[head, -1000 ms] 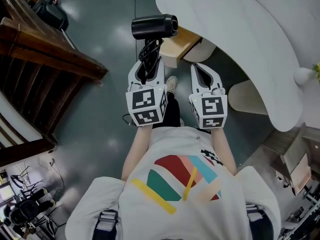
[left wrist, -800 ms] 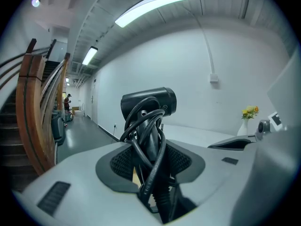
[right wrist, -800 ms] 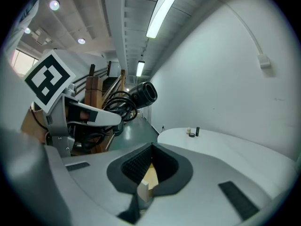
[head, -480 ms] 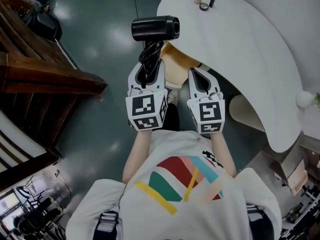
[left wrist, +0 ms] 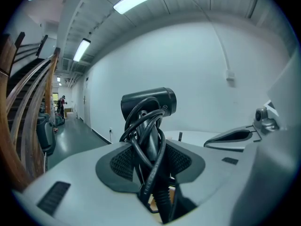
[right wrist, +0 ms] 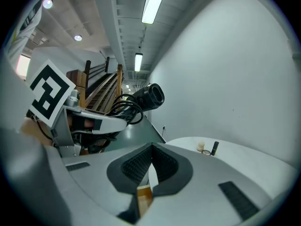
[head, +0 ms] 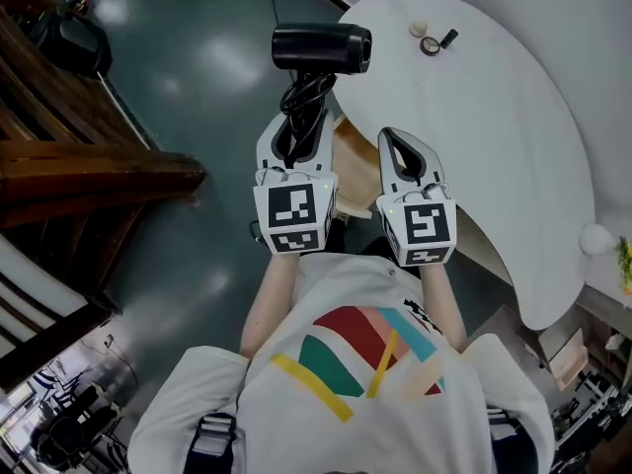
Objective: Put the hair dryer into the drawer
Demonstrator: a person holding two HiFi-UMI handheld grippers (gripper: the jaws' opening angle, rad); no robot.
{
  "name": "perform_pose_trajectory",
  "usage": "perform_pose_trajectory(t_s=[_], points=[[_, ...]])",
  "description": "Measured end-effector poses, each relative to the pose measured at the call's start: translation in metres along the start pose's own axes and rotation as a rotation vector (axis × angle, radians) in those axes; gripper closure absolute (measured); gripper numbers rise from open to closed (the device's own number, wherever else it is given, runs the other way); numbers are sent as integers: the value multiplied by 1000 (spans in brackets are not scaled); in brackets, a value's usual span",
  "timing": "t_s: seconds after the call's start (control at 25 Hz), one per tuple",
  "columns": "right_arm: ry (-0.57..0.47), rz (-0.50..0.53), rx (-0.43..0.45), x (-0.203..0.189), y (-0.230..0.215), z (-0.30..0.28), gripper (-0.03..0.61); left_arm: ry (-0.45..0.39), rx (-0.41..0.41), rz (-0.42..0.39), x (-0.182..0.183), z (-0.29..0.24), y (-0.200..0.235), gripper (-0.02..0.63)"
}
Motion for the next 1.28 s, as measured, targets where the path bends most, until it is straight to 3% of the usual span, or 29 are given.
perform_pose_trajectory(t_s=[0.24, 0.68, 1.0, 1.16, 1.28], points=[[27, 8, 23, -4, -7, -14, 566, 45, 20, 11, -8, -18, 8, 434], [3, -6, 97, 4, -36, -24, 566, 70, 107, 33, -7, -28, -6, 434], [2, 2, 147, 3, -37, -27, 568, 67, 127, 41, -9, -28, -6, 434], [3, 5, 150, 2, -38, -28, 568, 70, 131, 30, -7, -31, -6, 434], [2, -1, 145, 1, -41, -26, 566, 73, 118, -27, -5, -34, -7, 434]])
Point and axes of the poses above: the fingertips, and each gripper's own axes: z backward along the fingers, y to its left, x out of its top, the point moved 9 cm from there along z, backward along the fingers, and after that the axes turned 4 degrees about -x, right-handed, at the moved point
